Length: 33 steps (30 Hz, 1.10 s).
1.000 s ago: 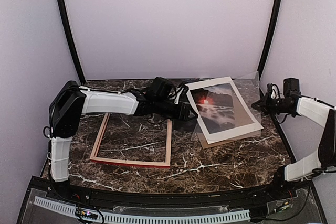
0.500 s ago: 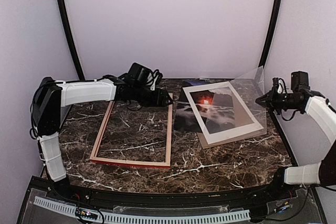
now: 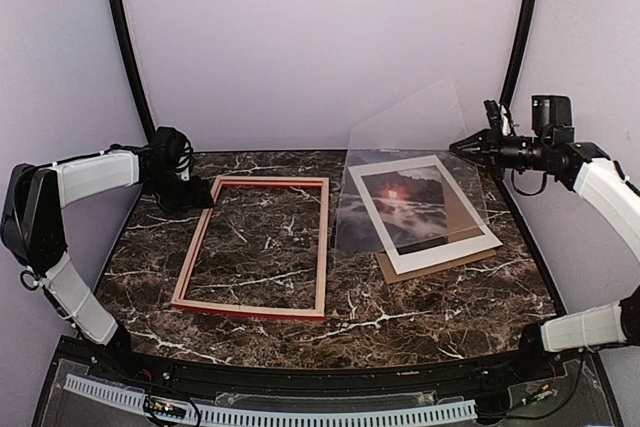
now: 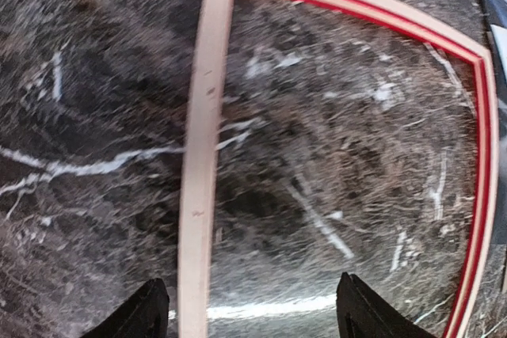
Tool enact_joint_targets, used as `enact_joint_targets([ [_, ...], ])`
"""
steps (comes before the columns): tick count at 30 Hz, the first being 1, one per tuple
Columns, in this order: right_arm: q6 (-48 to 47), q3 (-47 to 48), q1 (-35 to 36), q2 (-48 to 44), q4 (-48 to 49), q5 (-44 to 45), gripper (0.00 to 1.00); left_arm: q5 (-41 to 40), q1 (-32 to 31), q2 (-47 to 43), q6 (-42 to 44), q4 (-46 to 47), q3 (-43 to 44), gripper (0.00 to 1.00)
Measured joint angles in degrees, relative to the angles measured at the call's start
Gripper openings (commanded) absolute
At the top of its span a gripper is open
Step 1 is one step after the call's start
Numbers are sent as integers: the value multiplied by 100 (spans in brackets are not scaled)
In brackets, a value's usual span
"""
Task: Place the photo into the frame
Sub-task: Move the frame body to the center of the board.
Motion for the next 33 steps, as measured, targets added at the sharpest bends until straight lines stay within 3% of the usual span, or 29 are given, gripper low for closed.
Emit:
enact_joint_targets([
  [9, 595, 560, 824, 463, 973, -267, 0, -219, 616, 426, 420, -393, -151, 69],
  [17, 728, 553, 970, 754, 1250, -282, 0, -122, 616, 1233, 708, -483, 59, 47],
  [23, 791, 315, 973, 754, 1482, -280, 0, 2, 616, 1252, 702, -428, 24, 33],
  [33, 811, -24, 999, 756, 1567, -247, 0, 125, 367, 850, 369, 168, -785, 23],
])
